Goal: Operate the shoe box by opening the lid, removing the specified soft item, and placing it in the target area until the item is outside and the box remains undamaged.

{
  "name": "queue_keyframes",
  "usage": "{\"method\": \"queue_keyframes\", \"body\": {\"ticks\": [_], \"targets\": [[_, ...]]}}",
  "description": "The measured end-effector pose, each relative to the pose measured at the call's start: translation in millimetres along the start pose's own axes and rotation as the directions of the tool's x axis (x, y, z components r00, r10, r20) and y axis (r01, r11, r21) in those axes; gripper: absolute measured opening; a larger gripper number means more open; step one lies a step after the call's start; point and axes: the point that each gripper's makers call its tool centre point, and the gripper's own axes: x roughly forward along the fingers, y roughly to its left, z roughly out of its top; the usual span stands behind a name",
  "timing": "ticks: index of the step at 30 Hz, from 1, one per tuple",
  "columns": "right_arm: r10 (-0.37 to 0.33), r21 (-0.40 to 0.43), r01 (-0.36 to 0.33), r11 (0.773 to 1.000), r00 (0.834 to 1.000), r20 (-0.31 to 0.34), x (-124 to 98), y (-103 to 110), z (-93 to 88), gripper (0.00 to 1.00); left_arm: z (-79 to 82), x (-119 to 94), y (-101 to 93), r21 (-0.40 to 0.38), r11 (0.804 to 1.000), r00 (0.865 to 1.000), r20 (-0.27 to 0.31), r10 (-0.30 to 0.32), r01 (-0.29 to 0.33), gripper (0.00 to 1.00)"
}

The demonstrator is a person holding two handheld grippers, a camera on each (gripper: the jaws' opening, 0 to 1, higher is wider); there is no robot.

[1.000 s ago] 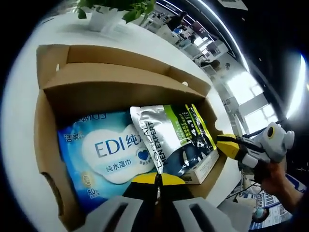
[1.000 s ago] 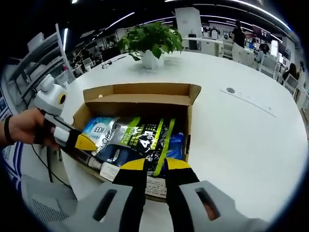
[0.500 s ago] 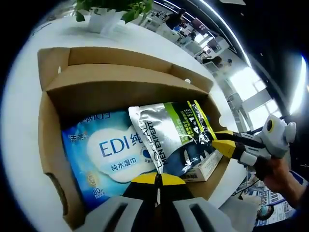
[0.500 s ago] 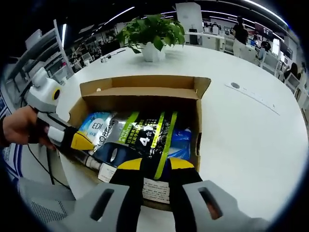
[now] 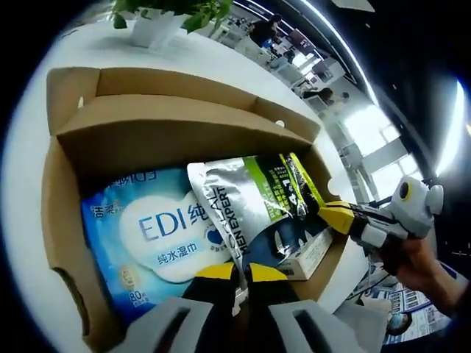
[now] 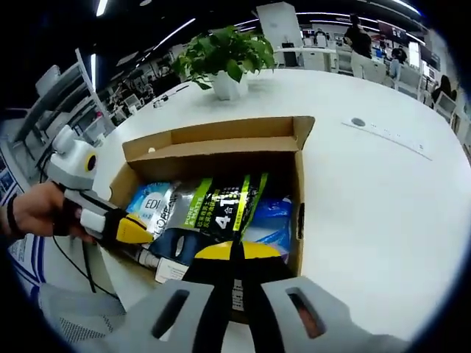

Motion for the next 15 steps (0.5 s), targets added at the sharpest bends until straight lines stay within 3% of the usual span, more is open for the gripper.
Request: {"method": "queue_keyframes", "body": {"ticks": [8, 15], "targets": [[0.014, 0.027, -0.014, 1.000, 1.000, 0.014, -1.6, 0.7, -1.0, 0.00, 1.9, -1.7, 2.8, -0.054, 0.998, 1.000, 0.017, 0.015, -0.014, 0.00], [0.016, 0.038, -0.018, 0.999, 0.999, 0.037, -6.8, 2.1, 2.2, 0.00, 6.4, -10.6, -4.5, -0.042, 0.999, 0.998, 0.054, 0.014, -0.012, 0.00]]}}
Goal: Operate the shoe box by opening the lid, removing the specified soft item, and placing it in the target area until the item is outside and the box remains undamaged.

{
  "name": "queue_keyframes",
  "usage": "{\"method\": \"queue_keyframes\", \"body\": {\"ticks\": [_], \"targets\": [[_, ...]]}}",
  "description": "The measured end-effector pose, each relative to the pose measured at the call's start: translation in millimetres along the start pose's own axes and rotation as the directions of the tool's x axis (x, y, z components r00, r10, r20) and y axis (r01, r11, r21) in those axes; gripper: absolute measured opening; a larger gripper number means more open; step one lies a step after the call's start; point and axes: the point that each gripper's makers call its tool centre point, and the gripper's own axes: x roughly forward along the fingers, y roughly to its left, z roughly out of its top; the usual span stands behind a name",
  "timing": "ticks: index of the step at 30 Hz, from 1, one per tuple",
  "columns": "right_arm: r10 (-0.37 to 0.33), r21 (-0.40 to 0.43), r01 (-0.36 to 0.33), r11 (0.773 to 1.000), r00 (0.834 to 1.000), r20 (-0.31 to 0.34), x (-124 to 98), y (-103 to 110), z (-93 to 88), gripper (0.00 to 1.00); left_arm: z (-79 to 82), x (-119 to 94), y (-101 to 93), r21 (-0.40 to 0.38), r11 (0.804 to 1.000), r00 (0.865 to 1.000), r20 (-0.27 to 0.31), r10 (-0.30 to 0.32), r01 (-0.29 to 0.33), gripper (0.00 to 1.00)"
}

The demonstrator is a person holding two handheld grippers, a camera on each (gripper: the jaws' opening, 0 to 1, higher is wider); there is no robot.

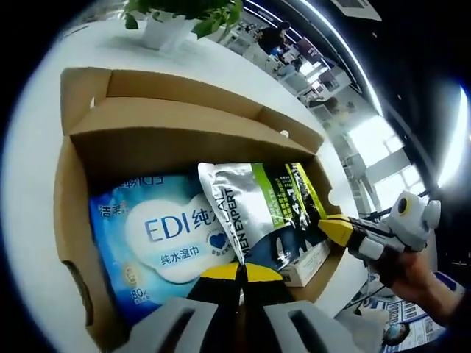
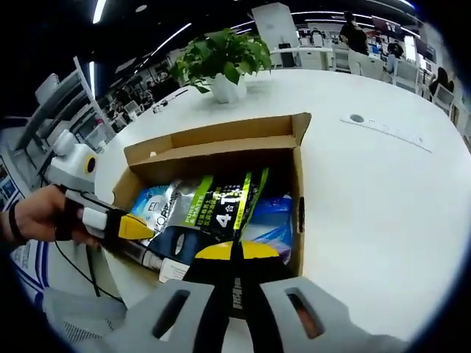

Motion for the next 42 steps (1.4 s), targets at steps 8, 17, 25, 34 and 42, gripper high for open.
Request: {"method": "queue_keyframes", "body": {"ticks": [8, 17, 25, 34, 42], "targets": [[0.012, 0.000, -0.012, 1.000, 1.000, 0.028, -9.1, 3.8, 5.8, 0.00, 5.4, -9.7, -9.0, 0.016, 1.000, 1.000, 0.031, -0.002, 0.002, 0.00], [0.010, 0.008, -0.010, 1.000, 0.998, 0.062, -23.0, 2.6, 9.6, 0.00, 10.7, -15.5, -20.3, 0.039, 0.999, 0.999, 0.047, -0.015, 0.013, 0.00], [0.000, 0.014, -0.001, 1.000, 0.996, 0.092, -35.7, -1.8, 13.4, 0.00, 16.5, -16.8, -34.0, 0.072, 0.997, 0.998, 0.053, -0.028, 0.024, 0.00], [-0.021, 0.028, 0.017, 0.999, 0.992, 0.125, -53.5, -11.9, 18.1, 0.00, 19.6, -14.0, -53.3, 0.102, 0.994, 0.998, 0.053, -0.042, 0.037, 0.00], [-0.046, 0.053, 0.038, 0.998, 0.987, 0.155, -72.6, -30.0, 17.0, 0.00, 22.2, -4.4, -75.8, 0.130, 0.990, 0.997, 0.041, -0.066, 0.060, 0.00]]}}
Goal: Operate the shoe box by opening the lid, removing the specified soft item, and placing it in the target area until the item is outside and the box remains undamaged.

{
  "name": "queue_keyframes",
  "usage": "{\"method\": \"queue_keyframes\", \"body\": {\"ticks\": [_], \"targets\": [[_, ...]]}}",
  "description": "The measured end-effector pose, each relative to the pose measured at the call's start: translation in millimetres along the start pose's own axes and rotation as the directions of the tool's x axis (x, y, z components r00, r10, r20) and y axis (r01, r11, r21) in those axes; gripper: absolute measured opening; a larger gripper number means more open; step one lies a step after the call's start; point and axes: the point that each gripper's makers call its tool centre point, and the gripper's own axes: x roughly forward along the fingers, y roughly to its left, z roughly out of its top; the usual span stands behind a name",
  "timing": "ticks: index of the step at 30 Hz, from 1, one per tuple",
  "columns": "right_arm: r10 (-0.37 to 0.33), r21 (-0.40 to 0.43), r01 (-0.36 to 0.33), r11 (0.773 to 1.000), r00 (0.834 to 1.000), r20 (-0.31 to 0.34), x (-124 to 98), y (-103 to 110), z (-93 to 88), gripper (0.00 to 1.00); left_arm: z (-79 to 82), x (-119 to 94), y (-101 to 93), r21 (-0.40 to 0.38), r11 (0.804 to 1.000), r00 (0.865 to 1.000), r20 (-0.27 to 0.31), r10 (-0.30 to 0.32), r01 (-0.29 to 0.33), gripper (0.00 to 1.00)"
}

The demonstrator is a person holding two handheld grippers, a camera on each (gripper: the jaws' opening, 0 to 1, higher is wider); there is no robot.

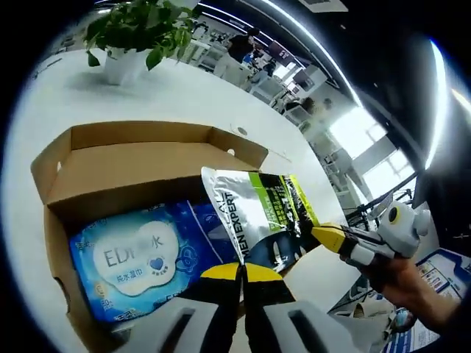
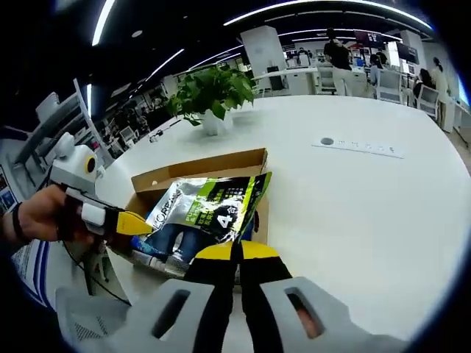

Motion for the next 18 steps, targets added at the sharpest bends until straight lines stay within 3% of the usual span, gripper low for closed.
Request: {"method": "queue_keyframes", "body": {"ticks": [10, 18], "targets": [[-0.057, 0.046, 0.055, 0.997, 0.998, 0.038, -30.7, -33.8, 0.9, 0.00, 7.2, 20.9, -41.0, 0.061, 0.997, 0.999, -0.027, -0.043, 0.045, 0.00], [-0.124, 0.114, 0.114, 0.987, 0.989, 0.083, -68.5, -68.0, -6.3, 0.00, 1.2, 45.7, -79.6, 0.115, 0.989, 0.993, -0.075, -0.086, 0.094, 0.00]]}}
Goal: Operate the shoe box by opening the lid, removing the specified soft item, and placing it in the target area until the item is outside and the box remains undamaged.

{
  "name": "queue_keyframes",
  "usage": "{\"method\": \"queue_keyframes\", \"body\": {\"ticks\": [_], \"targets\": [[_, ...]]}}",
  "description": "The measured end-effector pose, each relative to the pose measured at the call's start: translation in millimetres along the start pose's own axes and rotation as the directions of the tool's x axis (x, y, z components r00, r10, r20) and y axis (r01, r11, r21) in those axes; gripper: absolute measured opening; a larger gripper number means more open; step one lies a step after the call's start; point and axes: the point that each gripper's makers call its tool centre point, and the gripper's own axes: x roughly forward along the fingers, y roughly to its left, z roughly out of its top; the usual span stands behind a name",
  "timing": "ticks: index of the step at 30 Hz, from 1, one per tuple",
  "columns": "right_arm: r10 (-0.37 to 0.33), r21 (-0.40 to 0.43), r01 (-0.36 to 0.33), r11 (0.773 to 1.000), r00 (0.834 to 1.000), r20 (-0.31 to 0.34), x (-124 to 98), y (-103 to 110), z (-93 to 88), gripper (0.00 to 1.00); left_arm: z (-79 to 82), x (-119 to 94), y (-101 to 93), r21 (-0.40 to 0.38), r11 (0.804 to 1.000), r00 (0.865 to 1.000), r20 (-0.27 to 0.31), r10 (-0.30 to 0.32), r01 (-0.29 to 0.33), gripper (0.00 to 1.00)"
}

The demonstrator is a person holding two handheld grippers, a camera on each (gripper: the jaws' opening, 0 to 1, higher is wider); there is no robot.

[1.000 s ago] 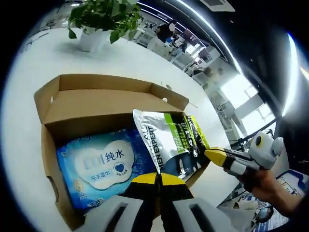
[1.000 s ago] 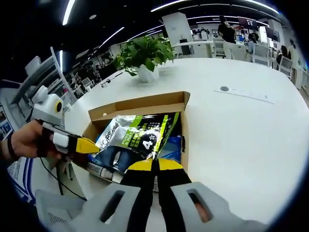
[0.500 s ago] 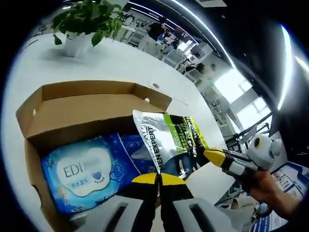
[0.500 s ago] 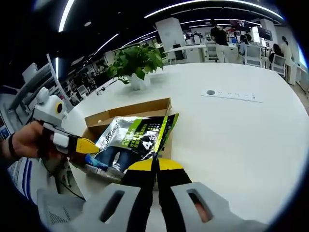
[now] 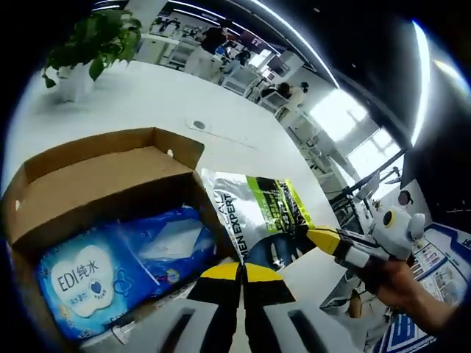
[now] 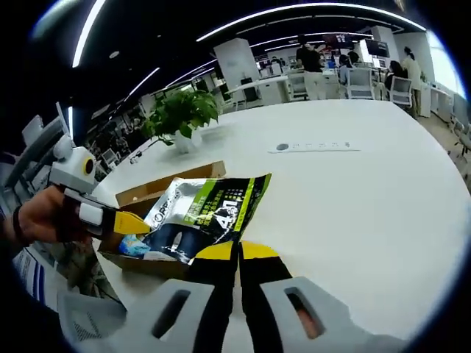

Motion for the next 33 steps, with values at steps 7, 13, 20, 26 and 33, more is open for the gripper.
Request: {"method": "queue_keyframes", "body": {"ticks": [7, 13, 20, 26, 33], "targets": [[-0.062, 0.079, 0.060, 0.995, 0.998, 0.022, -29.7, -33.5, -20.0, 0.00, -11.2, 28.7, -32.8, 0.060, 0.997, 0.998, -0.060, -0.036, 0.040, 0.00], [-0.102, 0.122, 0.098, 0.988, 0.994, 0.025, -53.2, -55.4, -37.0, 0.00, -24.8, 46.8, -52.7, 0.089, 0.994, 0.993, -0.107, -0.056, 0.066, 0.00], [-0.134, 0.160, 0.130, 0.979, 0.991, 0.017, -70.9, -77.9, -52.0, 0.00, -40.0, 67.0, -74.8, 0.117, 0.989, 0.984, -0.160, -0.073, 0.092, 0.00], [-0.146, 0.181, 0.140, 0.974, 0.989, 0.023, -80.9, -89.7, -57.4, 0.00, -48.2, 78.0, -83.6, 0.127, 0.987, 0.980, -0.186, -0.075, 0.099, 0.00], [-0.147, 0.191, 0.140, 0.972, 0.989, 0.021, -87.8, -97.5, -73.4, 0.00, -62.9, 85.8, -87.8, 0.145, 0.984, 0.972, -0.222, -0.071, 0.105, 0.00]]}}
